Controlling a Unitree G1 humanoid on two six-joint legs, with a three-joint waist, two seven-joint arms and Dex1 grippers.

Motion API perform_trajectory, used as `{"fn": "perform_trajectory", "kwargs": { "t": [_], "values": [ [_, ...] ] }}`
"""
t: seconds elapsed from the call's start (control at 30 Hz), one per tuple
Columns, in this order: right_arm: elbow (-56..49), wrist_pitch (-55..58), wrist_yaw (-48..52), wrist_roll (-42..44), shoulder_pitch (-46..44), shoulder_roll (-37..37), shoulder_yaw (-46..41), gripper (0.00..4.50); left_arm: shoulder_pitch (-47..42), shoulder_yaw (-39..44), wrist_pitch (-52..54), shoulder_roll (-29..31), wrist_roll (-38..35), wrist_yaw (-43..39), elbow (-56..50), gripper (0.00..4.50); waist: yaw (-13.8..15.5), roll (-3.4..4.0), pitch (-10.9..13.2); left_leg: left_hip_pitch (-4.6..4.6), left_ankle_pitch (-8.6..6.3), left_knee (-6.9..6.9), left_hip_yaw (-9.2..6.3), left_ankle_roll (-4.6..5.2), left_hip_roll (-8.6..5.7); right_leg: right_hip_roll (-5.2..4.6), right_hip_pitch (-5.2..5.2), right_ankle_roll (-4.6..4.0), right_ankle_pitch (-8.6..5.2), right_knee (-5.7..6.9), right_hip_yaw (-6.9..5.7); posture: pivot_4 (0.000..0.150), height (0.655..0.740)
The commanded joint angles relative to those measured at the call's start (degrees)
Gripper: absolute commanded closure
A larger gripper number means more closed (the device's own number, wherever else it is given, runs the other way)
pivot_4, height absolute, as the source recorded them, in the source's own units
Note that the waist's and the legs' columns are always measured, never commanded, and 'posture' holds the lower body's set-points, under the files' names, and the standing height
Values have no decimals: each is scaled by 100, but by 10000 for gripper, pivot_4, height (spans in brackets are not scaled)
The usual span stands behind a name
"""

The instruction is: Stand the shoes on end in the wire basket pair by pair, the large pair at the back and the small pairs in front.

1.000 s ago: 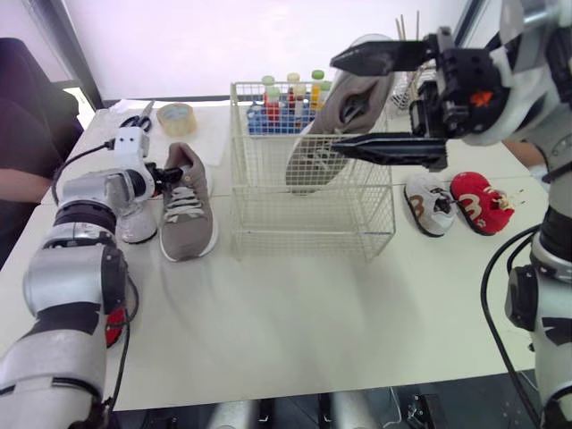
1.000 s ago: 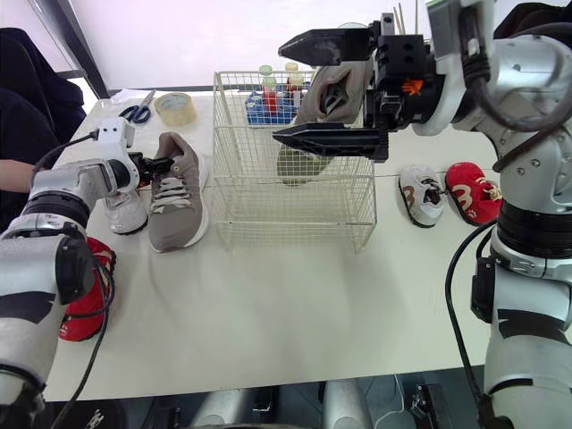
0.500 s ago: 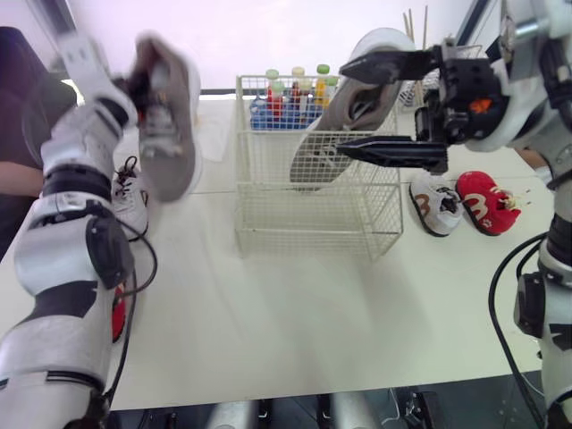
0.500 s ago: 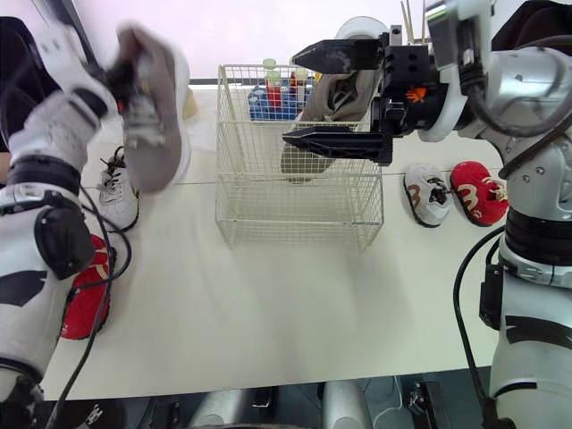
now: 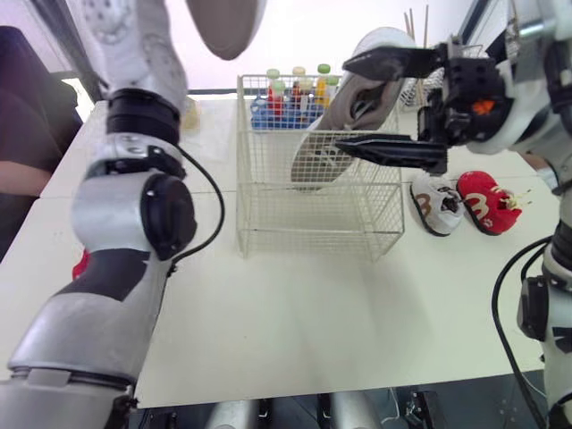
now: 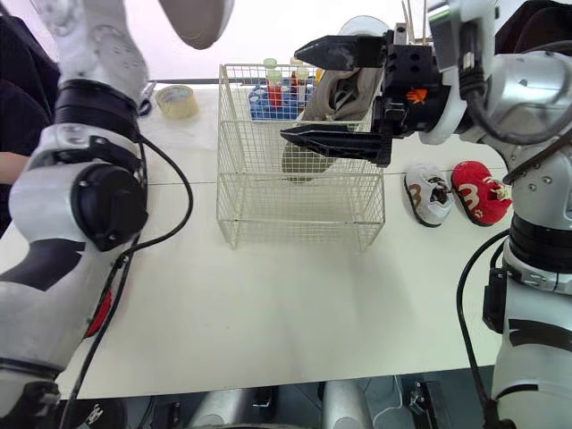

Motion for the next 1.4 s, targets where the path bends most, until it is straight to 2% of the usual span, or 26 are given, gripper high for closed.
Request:
{"fn": "perform_trajectory", "kwargs": {
  "t": [0.03,0.23,0.43,0.77,0.97,1.03,1.07,1.17,1.3,1.4],
  "values": [
    [-338,77,-205,160,41,-162,-272,0,-158,-176,-775,-214,225,101,149,44664,-5,0,0,0,0,0,1,0,0,0,0,0,0,-1,0,1500,7400],
    [-633,310,-531,411,173,-294,-455,0,147,-468,-1732,-683,770,537,568,44664,-6,0,0,0,-1,-1,2,2,1,-3,-2,0,0,1,1,1500,7400],
    [-814,460,-781,647,244,-414,-561,0,489,-751,-2128,-835,1342,1324,785,44664,-4,0,0,0,-1,0,4,3,2,-5,-3,0,0,1,3,1500,7400],
    [-883,556,-955,883,260,-630,-620,0,1293,-1270,-2136,-885,2198,2436,927,44664,4,0,-1,0,-1,2,3,2,2,-6,-2,0,0,2,4,1500,7400],
    [-803,480,-939,893,261,-655,-568,0,1734,-1261,-1890,-1021,2102,2432,884,44664,3,0,-7,2,-1,2,4,2,2,-7,-1,0,0,2,5,1500,7400],
    [-774,448,-919,869,262,-637,-540,0,1851,-1204,-1772,-1081,1990,2370,836,35619,3,2,-10,3,-1,2,3,2,3,-7,1,0,0,2,7,1500,7400],
    [-761,434,-910,856,263,-631,-528,0,1892,-1173,-1726,-1111,1924,2316,795,33116,4,2,-11,5,-1,3,3,2,3,-7,3,0,0,3,8,1500,7400],
    [-721,391,-893,836,258,-606,-490,0,2041,-1118,-1546,-1215,1698,2098,635,18838,9,4,-15,10,-1,6,3,2,3,-8,13,0,0,4,10,1500,7400],
    [-681,339,-879,800,234,-564,-422,0,2378,-1193,-1217,-1288,1523,1687,265,88,12,5,-16,85,-23,0,1,37,4,-9,86,-1,0,-10,10,1500,7400],
    [-655,295,-875,790,222,-545,-382,0,2649,-1207,-822,-1262,1389,1493,-185,88,6,10,-20,111,-33,0,-2,41,5,-9,115,-1,0,-16,8,1500,7400]
  ]
}}
